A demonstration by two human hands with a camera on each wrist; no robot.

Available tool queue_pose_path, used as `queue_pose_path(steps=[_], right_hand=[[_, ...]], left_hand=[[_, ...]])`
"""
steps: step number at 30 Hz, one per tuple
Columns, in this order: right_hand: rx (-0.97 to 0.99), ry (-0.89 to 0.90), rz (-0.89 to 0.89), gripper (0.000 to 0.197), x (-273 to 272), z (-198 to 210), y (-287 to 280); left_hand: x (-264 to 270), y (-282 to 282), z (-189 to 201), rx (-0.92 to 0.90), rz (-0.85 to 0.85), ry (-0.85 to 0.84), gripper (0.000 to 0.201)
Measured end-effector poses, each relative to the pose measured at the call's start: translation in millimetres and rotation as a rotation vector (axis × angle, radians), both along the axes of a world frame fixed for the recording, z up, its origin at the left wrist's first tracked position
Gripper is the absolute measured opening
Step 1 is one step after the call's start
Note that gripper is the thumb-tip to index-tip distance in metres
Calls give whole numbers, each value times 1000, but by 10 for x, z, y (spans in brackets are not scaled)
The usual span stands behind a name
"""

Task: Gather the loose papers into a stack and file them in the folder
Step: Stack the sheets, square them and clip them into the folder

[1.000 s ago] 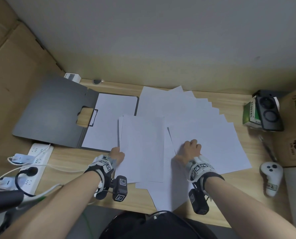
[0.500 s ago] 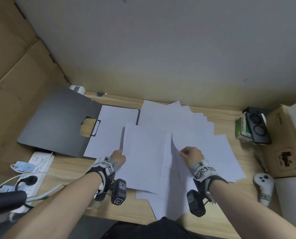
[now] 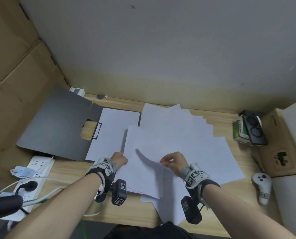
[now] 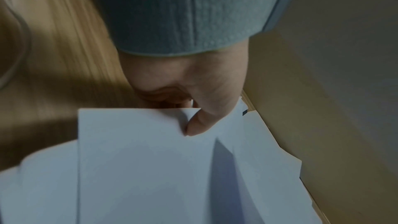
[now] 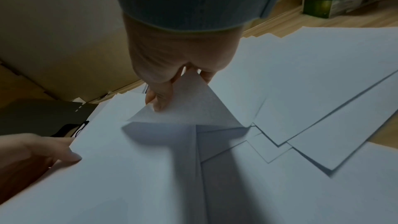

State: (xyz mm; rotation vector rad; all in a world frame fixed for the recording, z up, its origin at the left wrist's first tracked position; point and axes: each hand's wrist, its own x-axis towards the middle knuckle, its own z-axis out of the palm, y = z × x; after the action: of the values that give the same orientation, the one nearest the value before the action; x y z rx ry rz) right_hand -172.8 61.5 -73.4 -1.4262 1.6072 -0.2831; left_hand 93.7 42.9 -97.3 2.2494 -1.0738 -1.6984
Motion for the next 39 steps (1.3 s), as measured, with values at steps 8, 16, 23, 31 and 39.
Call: queue_pose_path(steps=[8,16,23,31,39], right_hand=[[21,236,19,22,83,-172,154],[106,211,19,52,189,-214,324],[161,112,13,49,298,-295,497],[205,-15,-35,27,293,-309,571],[65,-79,-460,69,-53,-468,313]], left_hand=[[82,30,-59,8,26,-5,29],[84,40,-88,17,101,85,14],[98,95,-219,6,50,167,67],[83,230,-293,-121,-9,72,14],[-7,274,132,-270,74,114,28]])
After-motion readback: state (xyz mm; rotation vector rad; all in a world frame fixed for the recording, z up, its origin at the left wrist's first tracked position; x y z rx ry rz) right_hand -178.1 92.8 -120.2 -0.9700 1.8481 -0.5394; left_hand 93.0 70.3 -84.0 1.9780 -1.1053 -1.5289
